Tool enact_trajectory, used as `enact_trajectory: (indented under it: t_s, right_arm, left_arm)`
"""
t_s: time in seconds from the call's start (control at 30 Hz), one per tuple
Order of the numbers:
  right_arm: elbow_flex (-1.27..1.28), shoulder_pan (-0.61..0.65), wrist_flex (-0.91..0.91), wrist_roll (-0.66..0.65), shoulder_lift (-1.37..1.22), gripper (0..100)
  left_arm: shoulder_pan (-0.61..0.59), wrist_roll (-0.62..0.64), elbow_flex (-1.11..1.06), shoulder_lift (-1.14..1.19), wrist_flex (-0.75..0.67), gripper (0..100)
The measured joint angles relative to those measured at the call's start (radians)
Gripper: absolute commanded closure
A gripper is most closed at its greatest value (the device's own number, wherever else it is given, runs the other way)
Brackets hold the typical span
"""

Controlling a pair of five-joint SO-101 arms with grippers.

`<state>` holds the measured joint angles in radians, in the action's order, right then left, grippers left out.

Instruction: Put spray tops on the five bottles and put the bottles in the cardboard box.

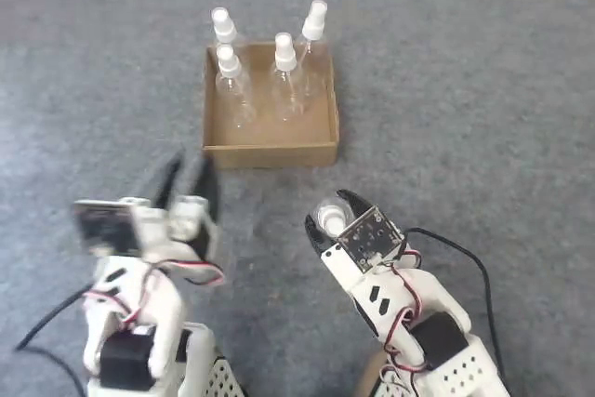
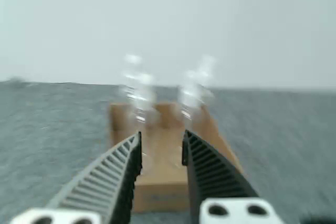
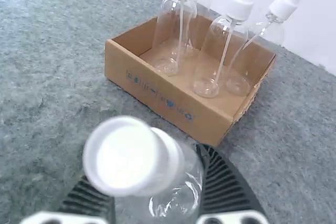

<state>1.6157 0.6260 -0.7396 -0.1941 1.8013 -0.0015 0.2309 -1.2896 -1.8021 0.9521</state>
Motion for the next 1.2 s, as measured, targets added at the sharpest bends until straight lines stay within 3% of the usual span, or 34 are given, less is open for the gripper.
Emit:
enact_trajectory:
  t_s: [0.13,0.27,0.63,0.93,1.2]
  right_arm:
    - [0.0,-0.006,-0.009,0.0,0.0,99.3]
    - [0.0,-0.017,-0.009,0.0,0.0,99.3]
    - [-0.163,-0.046,-0.144,0.041,0.0,99.3]
    - [-0.296,-0.046,-0.147,0.037,0.0,99.3]
    - [-0.413,-0.046,-0.147,0.021,0.002,99.3]
  left_arm:
    - [-0.184,0.092,-0.003,0.0,-0.084,88]
    - [-0.245,0.106,-0.044,0.0,-0.172,88]
    - [-0.311,0.11,-0.066,0.0,-0.236,88]
    - [-0.319,0.112,-0.19,0.0,-0.402,88]
    - [-0.318,0.112,-0.196,0.0,-0.414,88]
